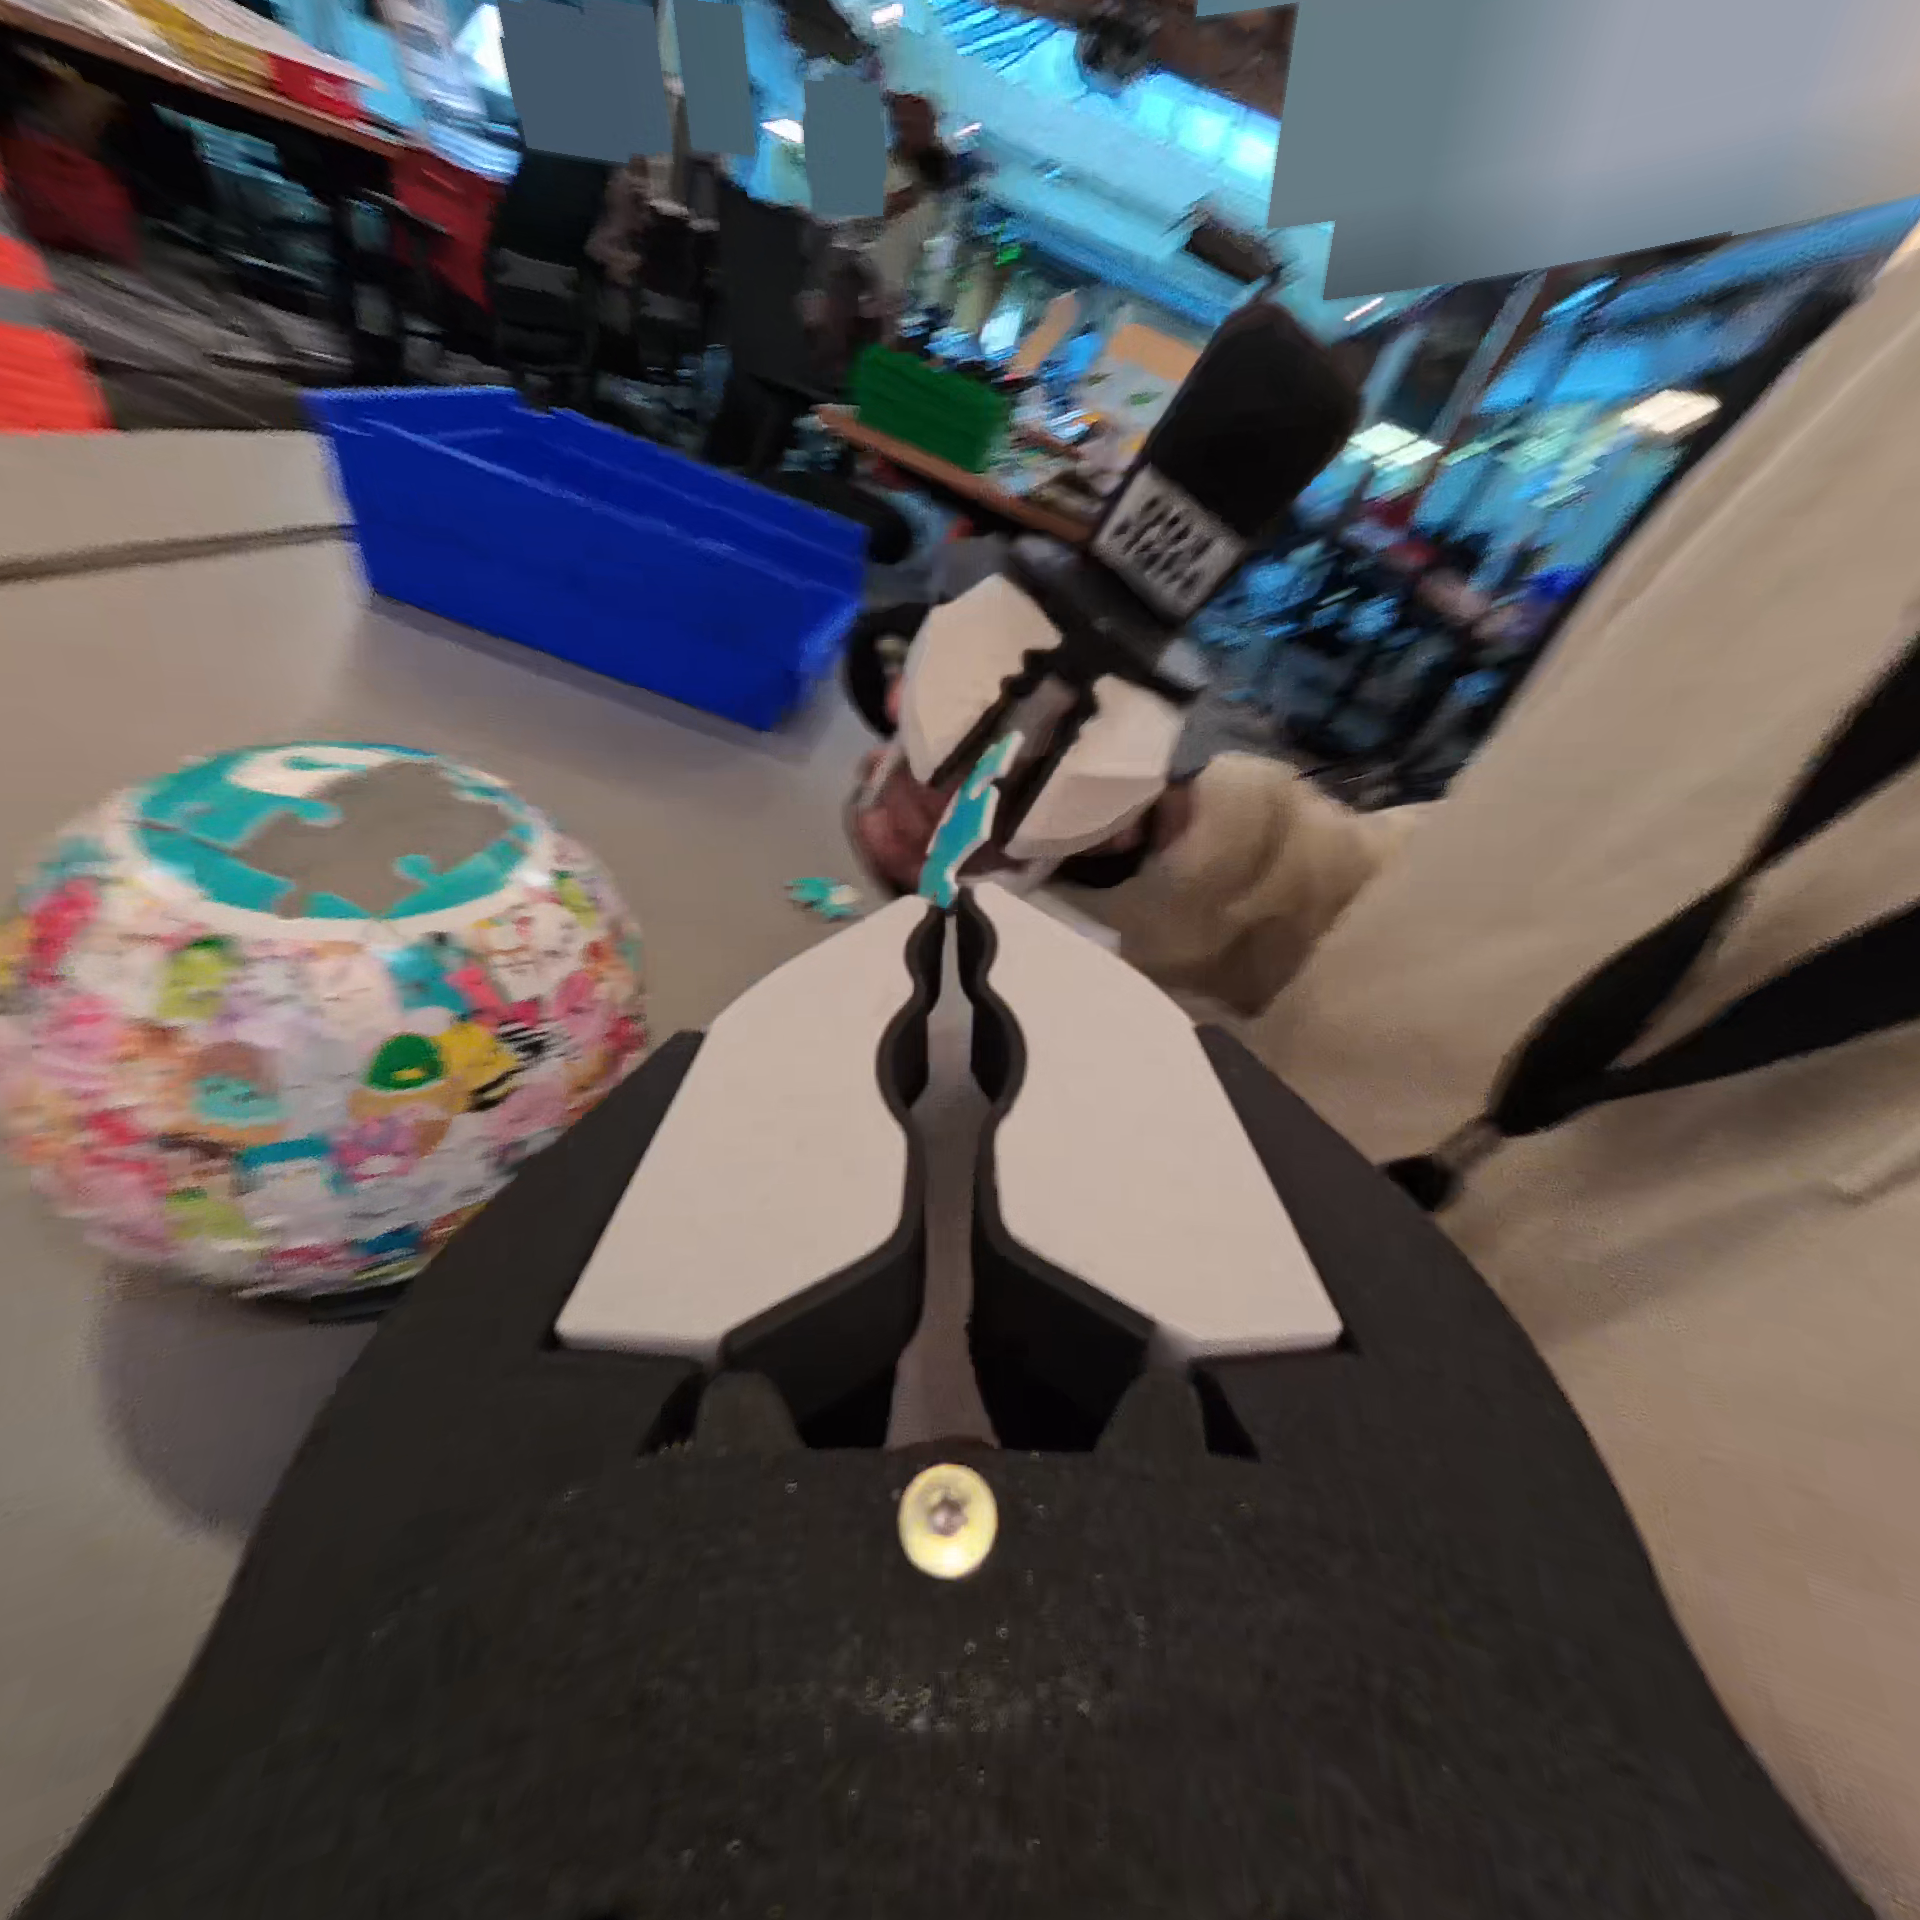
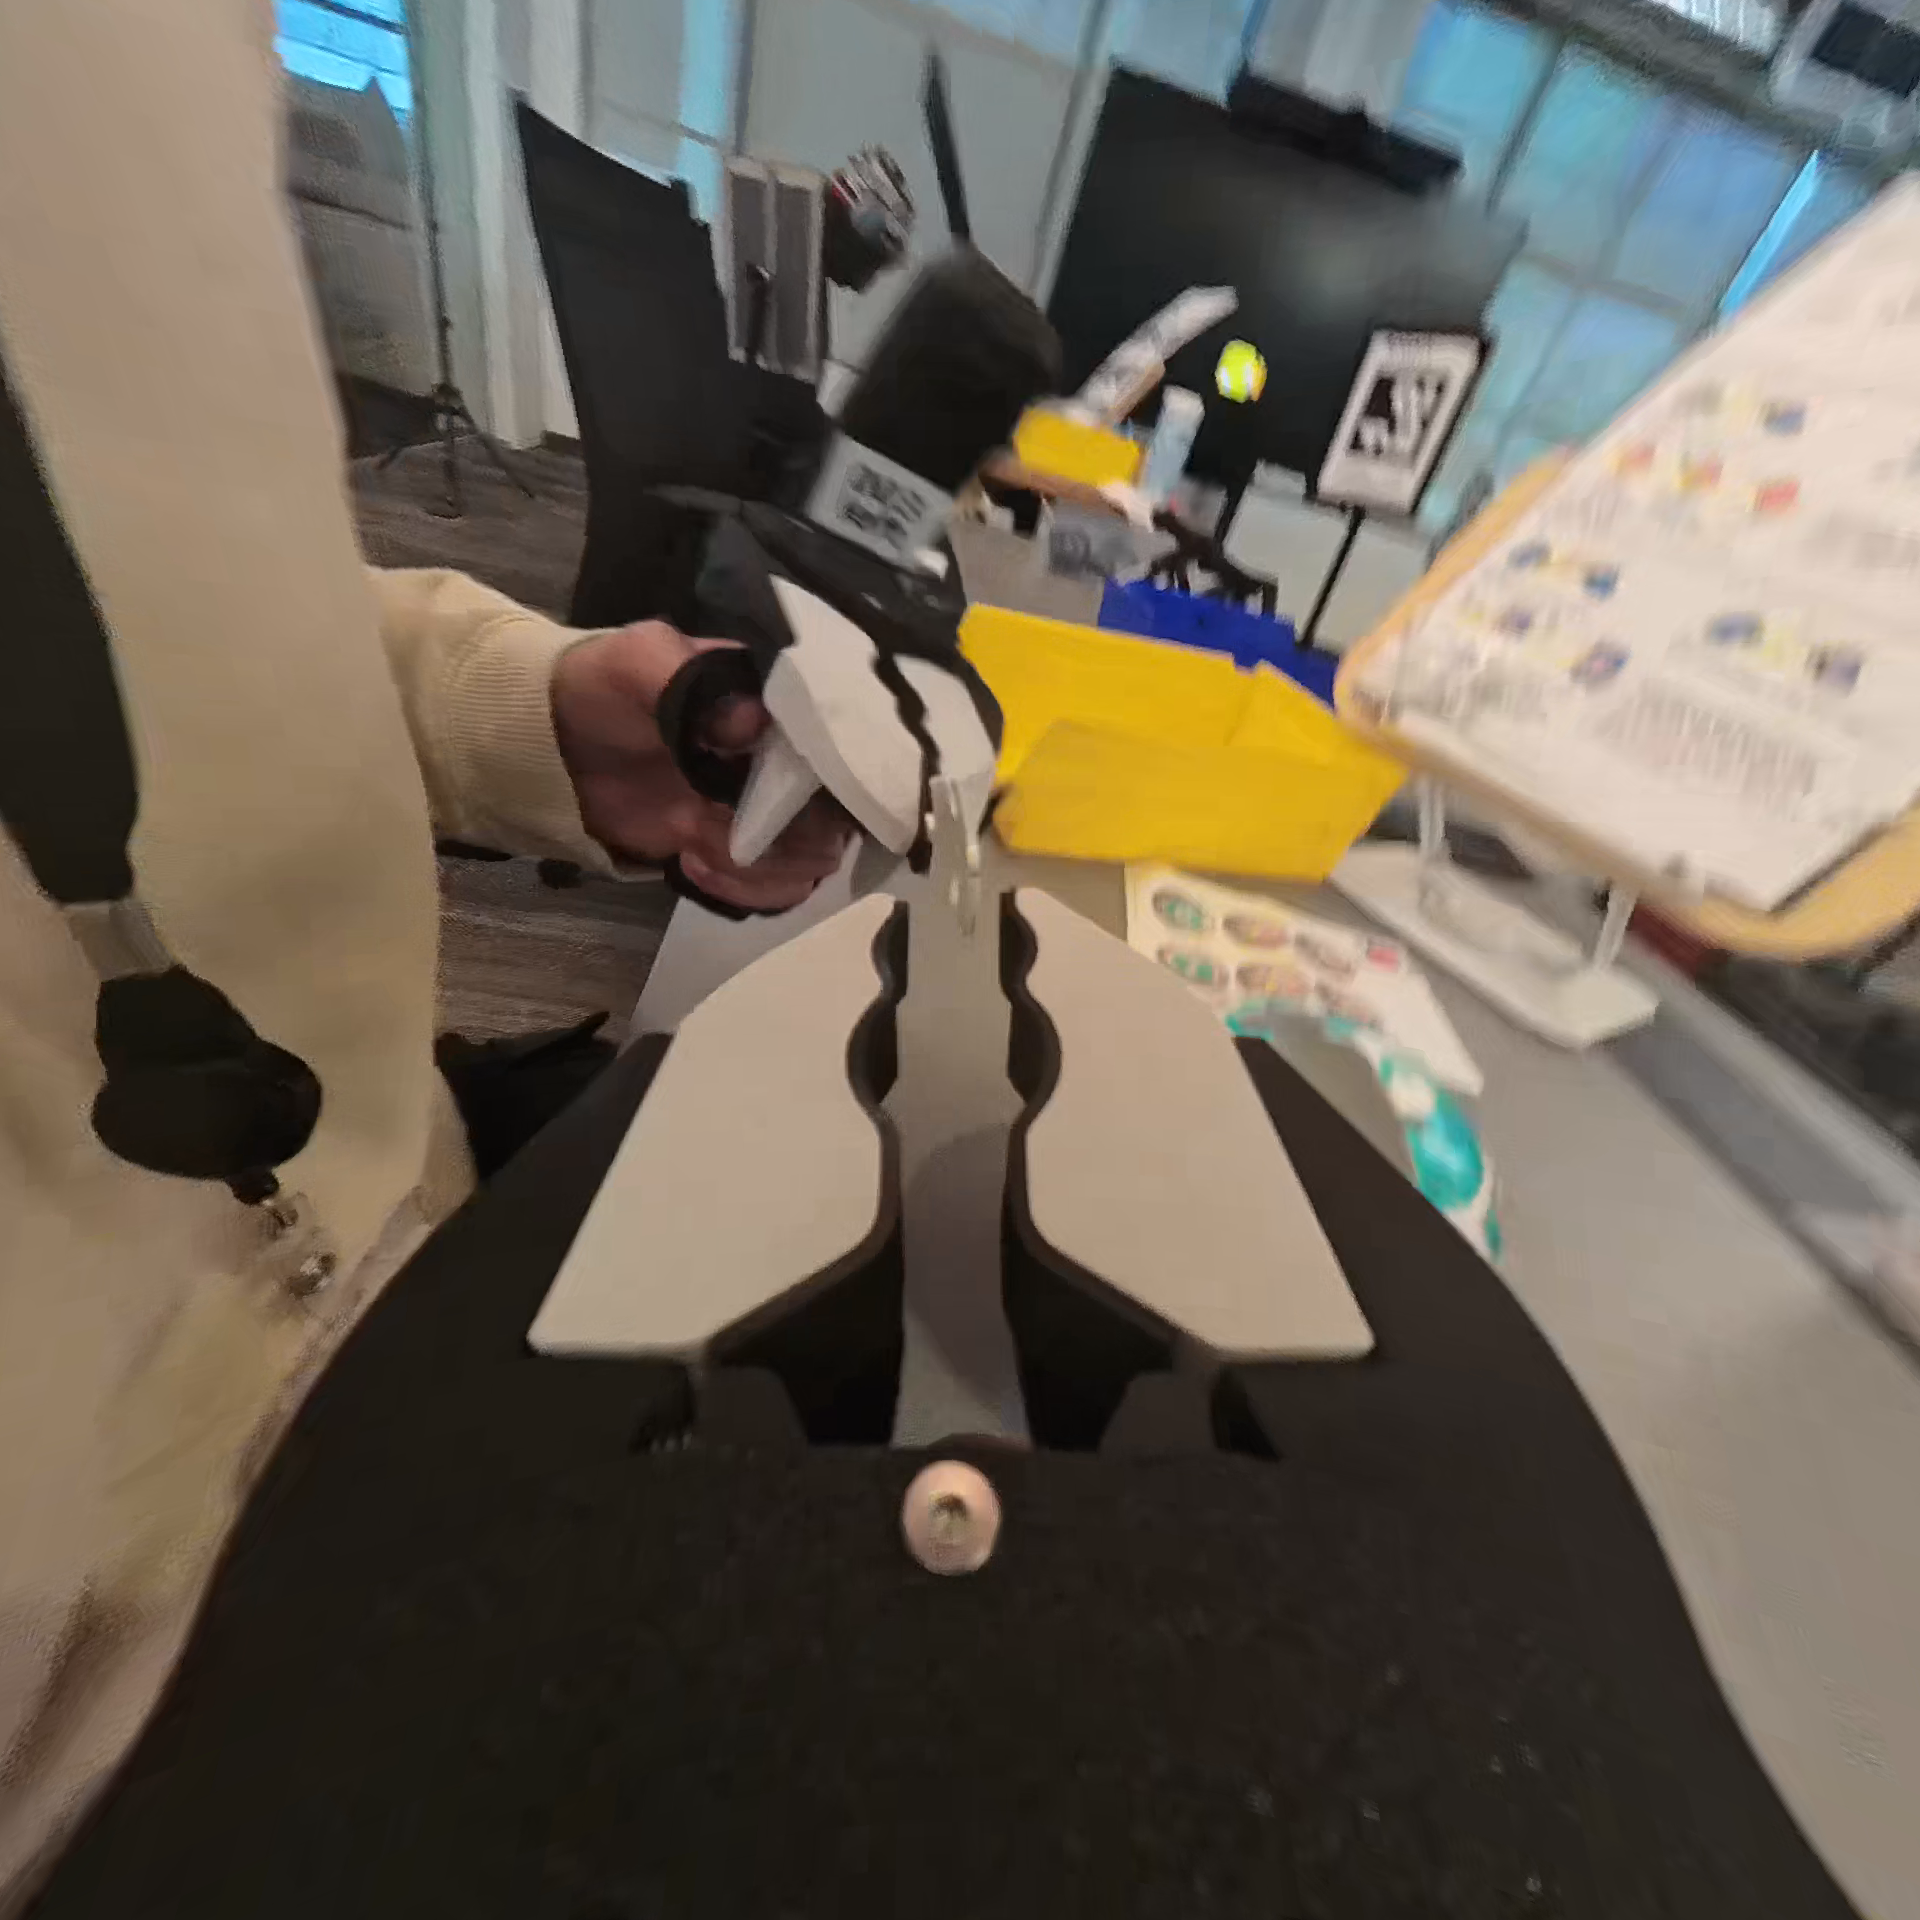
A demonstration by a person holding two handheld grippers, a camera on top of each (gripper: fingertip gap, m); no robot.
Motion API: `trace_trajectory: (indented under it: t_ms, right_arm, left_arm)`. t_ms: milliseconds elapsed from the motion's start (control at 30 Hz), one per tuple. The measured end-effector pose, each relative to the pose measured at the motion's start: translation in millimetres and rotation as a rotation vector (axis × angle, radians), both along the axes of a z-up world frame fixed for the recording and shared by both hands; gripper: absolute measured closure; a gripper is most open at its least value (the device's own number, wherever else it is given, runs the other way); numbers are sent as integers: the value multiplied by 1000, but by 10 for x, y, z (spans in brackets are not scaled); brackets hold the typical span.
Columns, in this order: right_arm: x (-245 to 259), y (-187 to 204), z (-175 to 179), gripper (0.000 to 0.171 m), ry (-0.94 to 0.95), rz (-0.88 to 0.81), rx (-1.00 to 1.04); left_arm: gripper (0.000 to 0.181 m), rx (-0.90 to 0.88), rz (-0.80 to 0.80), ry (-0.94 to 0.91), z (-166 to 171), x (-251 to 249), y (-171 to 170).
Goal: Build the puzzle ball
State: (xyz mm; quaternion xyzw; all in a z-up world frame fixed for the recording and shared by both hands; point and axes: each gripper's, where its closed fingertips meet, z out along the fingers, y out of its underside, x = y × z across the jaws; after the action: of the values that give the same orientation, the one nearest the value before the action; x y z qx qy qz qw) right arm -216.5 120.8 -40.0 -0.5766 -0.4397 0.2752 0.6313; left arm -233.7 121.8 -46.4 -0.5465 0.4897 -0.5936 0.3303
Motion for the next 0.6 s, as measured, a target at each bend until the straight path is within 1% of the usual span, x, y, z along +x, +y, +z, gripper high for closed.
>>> trace_trajectory:
  t_ms: [33,67,100,133,167,200,233,267,300,367,433,467,500,567,600]
  right_arm:
    - [47,47,-48,152,16,-37,-89]
    - [77,82,-90,146,49,-66,-189]
    - [106,120,-144,143,88,-100,-306]
    - [120,141,-195,136,136,-127,-432]
    - [118,153,-211,134,220,-145,-554]
    - [118,174,-223,135,332,-163,-677]
    - [96,185,-231,129,457,-166,-822]
    - [56,172,-205,126,582,-141,-943]
    - [19,143,-156,130,687,-102,-1017]
    - [-56,89,-70,142,803,-40,-1075]
    - [-42,108,-11,146,916,-29,-1103]
    - [-4,139,-20,151,970,-41,-1121]
    - [34,169,-39,152,1013,-51,-1137]
    - [39,183,-122,158,1019,-66,-1163]
    - [28,171,-109,163,1031,-44,-1164]
  left_arm:
    - [180,86,64,28,-40,11,59]
    - [180,170,119,59,-76,17,110]
    - [180,261,179,97,-113,20,170]
    - [180,355,233,126,-134,22,216]
    - [180,446,274,155,-153,25,245]
    - [180,539,325,186,-166,21,288]
    - [180,622,357,203,-165,24,300]
    - [180,690,381,218,-163,28,307]
    - [180,748,414,230,-156,28,324]
    - [180,855,451,244,-144,33,325]
    - [180,947,469,260,-149,40,315]
    - [180,982,468,264,-155,49,299]
    - [180,1012,469,266,-157,55,283]
    - [180,1053,471,268,-157,63,257]
    - [180,1066,474,278,-164,63,257]
